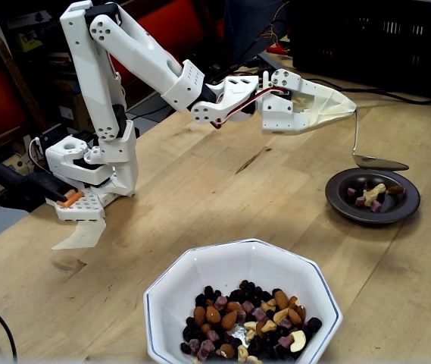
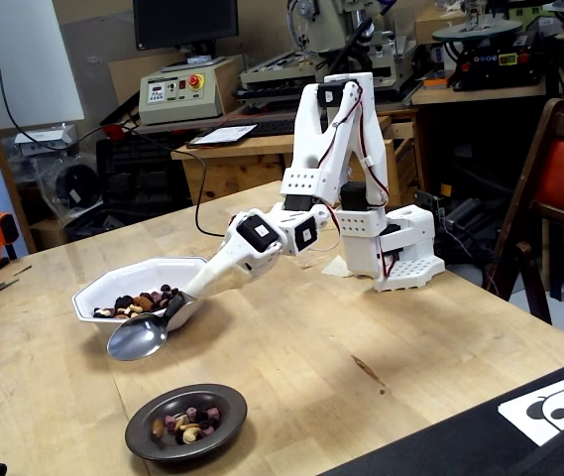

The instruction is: Use spoon to transfer food from the white bowl to brown plate

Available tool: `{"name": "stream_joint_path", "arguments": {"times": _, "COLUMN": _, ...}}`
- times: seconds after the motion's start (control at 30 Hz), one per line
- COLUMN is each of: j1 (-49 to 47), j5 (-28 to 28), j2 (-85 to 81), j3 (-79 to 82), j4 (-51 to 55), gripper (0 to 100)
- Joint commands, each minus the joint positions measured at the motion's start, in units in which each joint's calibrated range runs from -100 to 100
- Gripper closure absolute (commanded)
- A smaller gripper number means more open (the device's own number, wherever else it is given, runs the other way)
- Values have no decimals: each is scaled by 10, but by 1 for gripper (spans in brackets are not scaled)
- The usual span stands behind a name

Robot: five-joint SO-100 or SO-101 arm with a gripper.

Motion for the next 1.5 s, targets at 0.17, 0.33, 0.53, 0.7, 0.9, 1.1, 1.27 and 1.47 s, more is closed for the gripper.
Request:
{"name": "stream_joint_path", "arguments": {"times": 0.17, "j1": -6, "j5": 31, "j2": -9, "j3": -31, "j4": -2, "gripper": 97}}
{"name": "stream_joint_path", "arguments": {"times": 0.33, "j1": -6, "j5": 28, "j2": -13, "j3": -31, "j4": -2, "gripper": 97}}
{"name": "stream_joint_path", "arguments": {"times": 0.53, "j1": -5, "j5": -11, "j2": -15, "j3": -34, "j4": -1, "gripper": 97}}
{"name": "stream_joint_path", "arguments": {"times": 0.7, "j1": 0, "j5": -62, "j2": -17, "j3": -32, "j4": -1, "gripper": 97}}
{"name": "stream_joint_path", "arguments": {"times": 0.9, "j1": 1, "j5": -139, "j2": -18, "j3": -32, "j4": -6, "gripper": 97}}
{"name": "stream_joint_path", "arguments": {"times": 1.1, "j1": 32, "j5": -199, "j2": -18, "j3": -38, "j4": -9, "gripper": 97}}
{"name": "stream_joint_path", "arguments": {"times": 1.27, "j1": 87, "j5": -253, "j2": -39, "j3": -39, "j4": -5, "gripper": 97}}
{"name": "stream_joint_path", "arguments": {"times": 1.47, "j1": 142, "j5": -286, "j2": -135, "j3": -24, "j4": -2, "gripper": 98}}
